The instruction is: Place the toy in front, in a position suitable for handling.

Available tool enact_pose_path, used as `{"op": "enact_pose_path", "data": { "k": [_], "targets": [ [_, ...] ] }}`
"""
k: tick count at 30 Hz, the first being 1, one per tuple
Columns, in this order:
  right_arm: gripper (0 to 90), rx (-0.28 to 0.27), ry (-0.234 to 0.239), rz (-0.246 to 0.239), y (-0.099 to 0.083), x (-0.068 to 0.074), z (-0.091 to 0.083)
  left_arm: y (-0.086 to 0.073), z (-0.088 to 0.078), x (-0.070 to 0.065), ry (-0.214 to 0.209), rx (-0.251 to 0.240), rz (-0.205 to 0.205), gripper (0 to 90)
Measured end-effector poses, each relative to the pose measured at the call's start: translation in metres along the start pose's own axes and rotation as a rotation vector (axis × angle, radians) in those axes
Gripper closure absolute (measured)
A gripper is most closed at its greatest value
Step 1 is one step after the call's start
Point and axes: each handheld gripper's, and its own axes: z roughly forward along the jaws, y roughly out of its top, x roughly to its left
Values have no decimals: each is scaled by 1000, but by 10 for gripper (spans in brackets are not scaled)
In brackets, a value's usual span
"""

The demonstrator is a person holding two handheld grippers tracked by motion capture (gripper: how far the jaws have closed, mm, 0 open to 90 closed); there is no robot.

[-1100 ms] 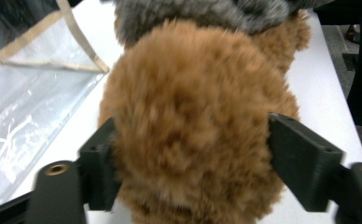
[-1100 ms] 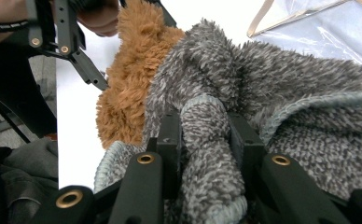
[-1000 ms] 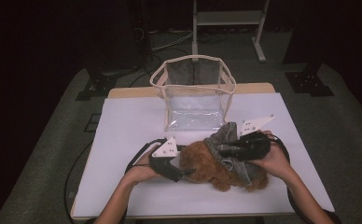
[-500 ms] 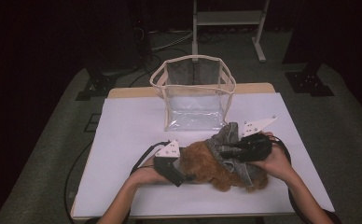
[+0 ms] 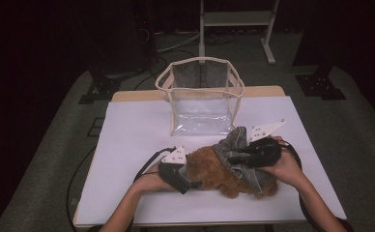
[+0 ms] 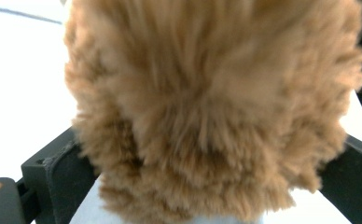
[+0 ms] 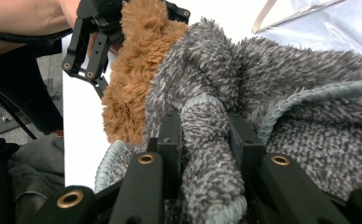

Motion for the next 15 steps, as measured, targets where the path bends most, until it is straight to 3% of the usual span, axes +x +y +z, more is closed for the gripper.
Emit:
{"op": "enact_pose_path", "data": {
  "k": [4, 8, 15],
  "targets": [
    [695, 2, 2, 2, 0, -1, 0, -2, 9, -1, -2, 42, 1, 43],
    [695, 3, -1, 5, 1, -1, 0, -1, 6, 0, 8, -3, -19, 219],
    [694, 1, 8, 5, 6, 0, -1, 11, -5, -4, 37, -57, 14, 330]
  ]
}}
